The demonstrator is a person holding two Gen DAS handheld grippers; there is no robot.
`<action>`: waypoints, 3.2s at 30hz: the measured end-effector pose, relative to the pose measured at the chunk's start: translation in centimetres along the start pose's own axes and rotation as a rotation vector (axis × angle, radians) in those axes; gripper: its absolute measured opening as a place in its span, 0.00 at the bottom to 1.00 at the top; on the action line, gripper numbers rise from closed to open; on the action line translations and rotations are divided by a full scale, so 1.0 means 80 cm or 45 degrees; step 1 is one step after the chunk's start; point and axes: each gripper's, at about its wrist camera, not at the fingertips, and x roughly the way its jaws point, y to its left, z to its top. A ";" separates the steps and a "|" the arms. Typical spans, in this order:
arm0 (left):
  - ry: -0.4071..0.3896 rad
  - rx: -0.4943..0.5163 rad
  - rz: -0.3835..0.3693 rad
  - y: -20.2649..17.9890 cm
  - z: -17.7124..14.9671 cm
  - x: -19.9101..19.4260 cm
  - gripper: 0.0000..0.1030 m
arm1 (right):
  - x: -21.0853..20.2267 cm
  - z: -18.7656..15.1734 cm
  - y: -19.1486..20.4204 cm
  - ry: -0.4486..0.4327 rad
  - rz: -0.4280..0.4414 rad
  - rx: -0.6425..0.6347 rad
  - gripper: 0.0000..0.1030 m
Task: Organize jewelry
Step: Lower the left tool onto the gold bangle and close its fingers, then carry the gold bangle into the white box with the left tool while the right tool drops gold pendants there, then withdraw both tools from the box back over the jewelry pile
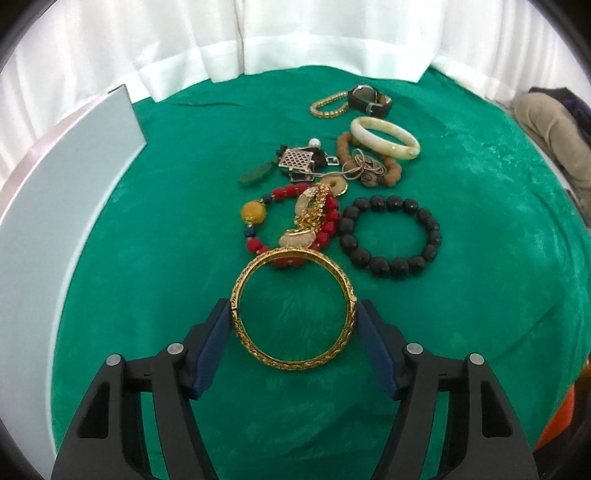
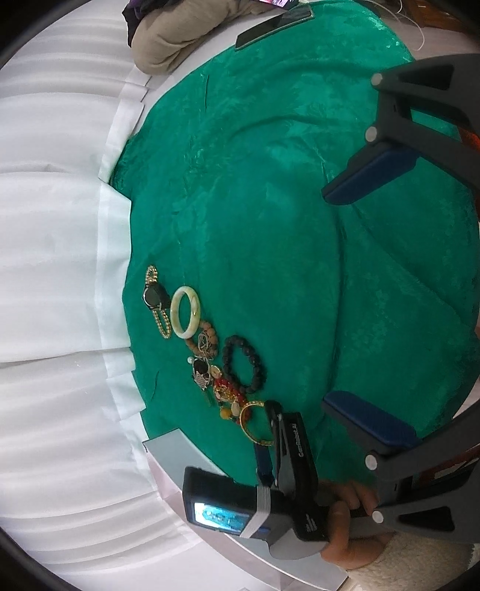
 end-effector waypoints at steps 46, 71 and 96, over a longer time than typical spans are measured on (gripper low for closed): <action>-0.305 -0.401 0.176 0.207 -0.019 -0.245 0.67 | 0.008 0.250 0.247 -0.051 0.779 -0.361 0.11; -0.096 -0.676 0.511 0.355 -0.106 -0.174 0.86 | 0.131 0.172 0.483 0.255 0.854 -0.582 0.35; -0.226 -0.219 0.219 0.073 -0.046 -0.135 0.88 | 0.051 0.079 0.129 -0.104 0.102 -0.416 0.50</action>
